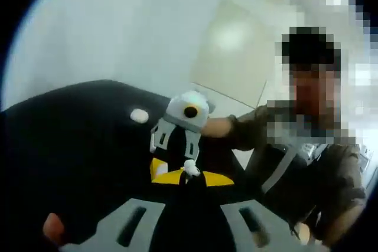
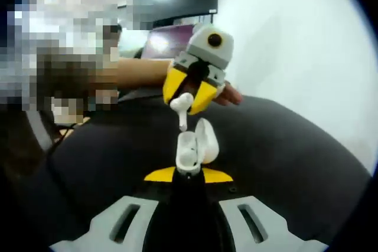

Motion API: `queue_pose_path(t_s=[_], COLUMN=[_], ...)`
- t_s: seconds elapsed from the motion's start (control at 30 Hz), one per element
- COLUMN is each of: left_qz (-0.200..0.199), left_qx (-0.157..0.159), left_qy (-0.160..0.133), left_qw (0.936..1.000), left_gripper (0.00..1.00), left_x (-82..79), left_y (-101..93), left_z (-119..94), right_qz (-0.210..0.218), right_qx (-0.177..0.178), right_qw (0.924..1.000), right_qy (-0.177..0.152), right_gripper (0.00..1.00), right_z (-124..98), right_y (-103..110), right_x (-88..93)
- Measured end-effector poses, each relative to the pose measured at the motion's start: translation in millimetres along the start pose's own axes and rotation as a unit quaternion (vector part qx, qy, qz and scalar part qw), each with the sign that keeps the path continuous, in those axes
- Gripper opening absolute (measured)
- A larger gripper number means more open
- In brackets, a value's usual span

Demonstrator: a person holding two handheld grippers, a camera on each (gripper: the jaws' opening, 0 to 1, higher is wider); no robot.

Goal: Pick up three earphones and place each one into its charging case using tactile feedback, ensure that each earphone is properly inserted and securely positioned inside the case.

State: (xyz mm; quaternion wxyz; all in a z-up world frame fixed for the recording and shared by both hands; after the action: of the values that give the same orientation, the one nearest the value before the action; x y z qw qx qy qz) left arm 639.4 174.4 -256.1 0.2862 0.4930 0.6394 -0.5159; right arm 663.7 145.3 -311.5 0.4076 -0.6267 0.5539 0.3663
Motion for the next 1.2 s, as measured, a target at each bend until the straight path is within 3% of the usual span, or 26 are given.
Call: queue_pose_path(t_s=[0.13, 0.3, 0.4, 0.53, 0.57, 0.63, 0.77, 0.97, 1.07, 1.2], left_qz=[-0.006, -0.008, -0.007, -0.013, -0.009, -0.002, 0.011, 0.020, 0.022, 0.018], left_qx=[0.007, -0.022, -0.054, -0.083, -0.109, -0.128, -0.154, -0.170, -0.177, -0.172], left_qy=[0.001, 0.042, 0.098, 0.172, 0.201, 0.258, 0.327, 0.347, 0.365, 0.377], left_qw=[1.0000, 0.9988, 0.9937, 0.9814, 0.9734, 0.9576, 0.9323, 0.9222, 0.9137, 0.9100], left_gripper=[0.09, 0.09, 0.09, 0.09, 0.09, 0.09, 0.08, 0.08, 0.08, 0.08], left_x=[0.1, -0.7, 2.4, 0.9, 2.3, 5.4, 4.0, -4.5, -1.9, 0.1], left_y=[-1.4, -0.8, -2.1, -10.8, -8.4, -9.5, -8.6, -8.0, -6.7, -6.9], left_z=[-1.1, -16.8, -25.2, -30.9, -33.1, -36.3, -31.6, -21.1, -18.7, -12.2], right_qz=[0.000, 0.001, 0.001, 0.001, 0.001, 0.001, 0.001, -0.001, -0.002, -0.002], right_qx=[-0.001, -0.001, -0.001, -0.002, -0.002, -0.002, -0.001, 0.001, 0.001, 0.001], right_qw=[1.0000, 1.0000, 1.0000, 1.0000, 1.0000, 1.0000, 1.0000, 1.0000, 1.0000, 1.0000], right_qy=[-0.001, -0.001, -0.001, -0.001, -0.002, -0.002, -0.002, -0.002, -0.002, -0.002], right_gripper=[0.17, 0.17, 0.17, 0.17, 0.17, 0.17, 0.17, 0.17, 0.17, 0.17], right_z=[-0.7, -0.9, -0.9, -0.7, -0.6, -0.5, -0.5, -1.0, -1.2, -0.9], right_y=[0.9, 1.8, 2.0, 2.1, 2.0, 2.0, 1.8, 0.5, -0.5, -1.8], right_x=[0.3, 0.3, 0.2, 0.1, 0.2, 0.2, 0.5, 1.0, 1.2, 1.4])
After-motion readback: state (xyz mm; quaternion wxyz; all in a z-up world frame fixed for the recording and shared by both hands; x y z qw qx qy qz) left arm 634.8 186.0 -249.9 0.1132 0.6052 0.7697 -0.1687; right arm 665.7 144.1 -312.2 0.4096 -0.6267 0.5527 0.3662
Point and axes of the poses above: the point that each gripper's makers call its tool centre point, and the gripper's own axes: z roughly forward along the fingers, y roughly to its left, x roughly out of its underside, the point moved 2 cm from there along -z, roughly backward along the fingers, and after that the axes turned 4 degrees about y, right-handed, at the moved point
